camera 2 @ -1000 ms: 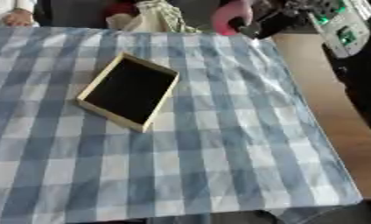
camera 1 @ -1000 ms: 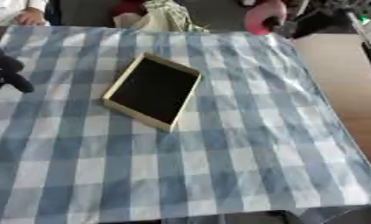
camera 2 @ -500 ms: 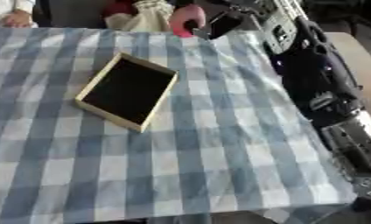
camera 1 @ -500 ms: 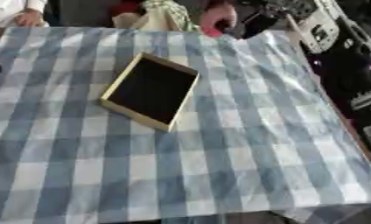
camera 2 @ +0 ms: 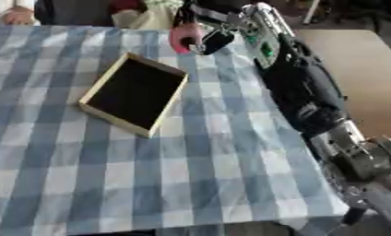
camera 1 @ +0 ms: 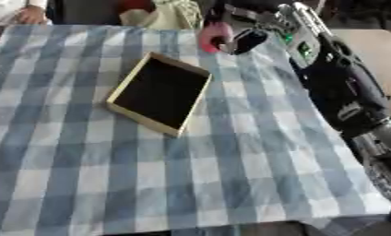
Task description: Pick up objects on the table and place them in the box.
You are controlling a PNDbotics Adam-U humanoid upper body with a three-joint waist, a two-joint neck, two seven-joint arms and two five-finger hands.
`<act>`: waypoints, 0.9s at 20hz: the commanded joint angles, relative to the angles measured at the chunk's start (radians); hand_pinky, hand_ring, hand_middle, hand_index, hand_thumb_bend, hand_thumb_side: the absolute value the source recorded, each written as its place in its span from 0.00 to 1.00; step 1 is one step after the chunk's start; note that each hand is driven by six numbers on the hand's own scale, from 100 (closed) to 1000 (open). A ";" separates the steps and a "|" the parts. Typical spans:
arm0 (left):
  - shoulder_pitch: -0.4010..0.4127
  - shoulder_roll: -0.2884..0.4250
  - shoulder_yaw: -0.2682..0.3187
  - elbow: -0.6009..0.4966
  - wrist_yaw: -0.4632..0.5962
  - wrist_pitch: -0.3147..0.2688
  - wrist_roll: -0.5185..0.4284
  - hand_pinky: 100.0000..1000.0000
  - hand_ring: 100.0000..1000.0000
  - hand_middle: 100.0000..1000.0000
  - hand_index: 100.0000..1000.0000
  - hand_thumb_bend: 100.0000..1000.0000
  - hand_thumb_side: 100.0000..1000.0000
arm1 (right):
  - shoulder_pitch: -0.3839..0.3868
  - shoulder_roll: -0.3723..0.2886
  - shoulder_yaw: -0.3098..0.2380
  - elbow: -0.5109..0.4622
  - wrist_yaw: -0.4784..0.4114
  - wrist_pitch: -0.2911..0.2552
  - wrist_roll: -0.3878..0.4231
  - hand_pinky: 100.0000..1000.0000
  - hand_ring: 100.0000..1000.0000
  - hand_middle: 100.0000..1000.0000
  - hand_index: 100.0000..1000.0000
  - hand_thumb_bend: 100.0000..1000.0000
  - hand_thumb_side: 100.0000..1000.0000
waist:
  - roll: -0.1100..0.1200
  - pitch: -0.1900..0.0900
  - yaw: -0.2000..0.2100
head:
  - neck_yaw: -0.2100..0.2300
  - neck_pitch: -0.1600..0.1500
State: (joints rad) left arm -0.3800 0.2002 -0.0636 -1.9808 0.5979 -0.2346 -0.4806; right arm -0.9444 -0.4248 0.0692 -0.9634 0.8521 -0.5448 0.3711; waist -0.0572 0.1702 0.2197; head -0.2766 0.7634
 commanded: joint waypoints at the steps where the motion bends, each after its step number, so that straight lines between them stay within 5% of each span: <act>1: -0.017 -0.002 -0.004 -0.019 0.005 0.004 -0.013 0.57 0.70 0.68 0.76 0.00 0.58 | -0.034 0.006 -0.021 0.040 0.059 0.008 -0.039 0.75 0.54 0.42 0.67 0.00 0.00 | 0.004 -0.009 0.005 | -0.008 -0.005; 11: -0.024 -0.019 -0.012 -0.019 0.001 0.023 -0.042 0.57 0.70 0.68 0.76 0.00 0.58 | -0.059 0.052 -0.045 0.121 0.187 0.025 -0.125 0.75 0.55 0.43 0.67 0.00 0.00 | 0.001 0.011 0.024 | -0.023 -0.017; 18: -0.020 -0.025 -0.013 -0.019 -0.004 0.032 -0.054 0.57 0.70 0.68 0.76 0.00 0.58 | -0.047 0.076 -0.036 0.160 0.280 0.024 -0.152 0.78 0.64 0.50 0.72 0.00 0.00 | 0.004 0.018 0.026 | -0.026 -0.021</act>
State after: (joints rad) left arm -0.3885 0.1738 -0.0760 -1.9808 0.5968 -0.2038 -0.5296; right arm -0.9760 -0.3388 0.0347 -0.8019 1.1100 -0.5199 0.2274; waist -0.0589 0.2024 0.2463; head -0.3012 0.7528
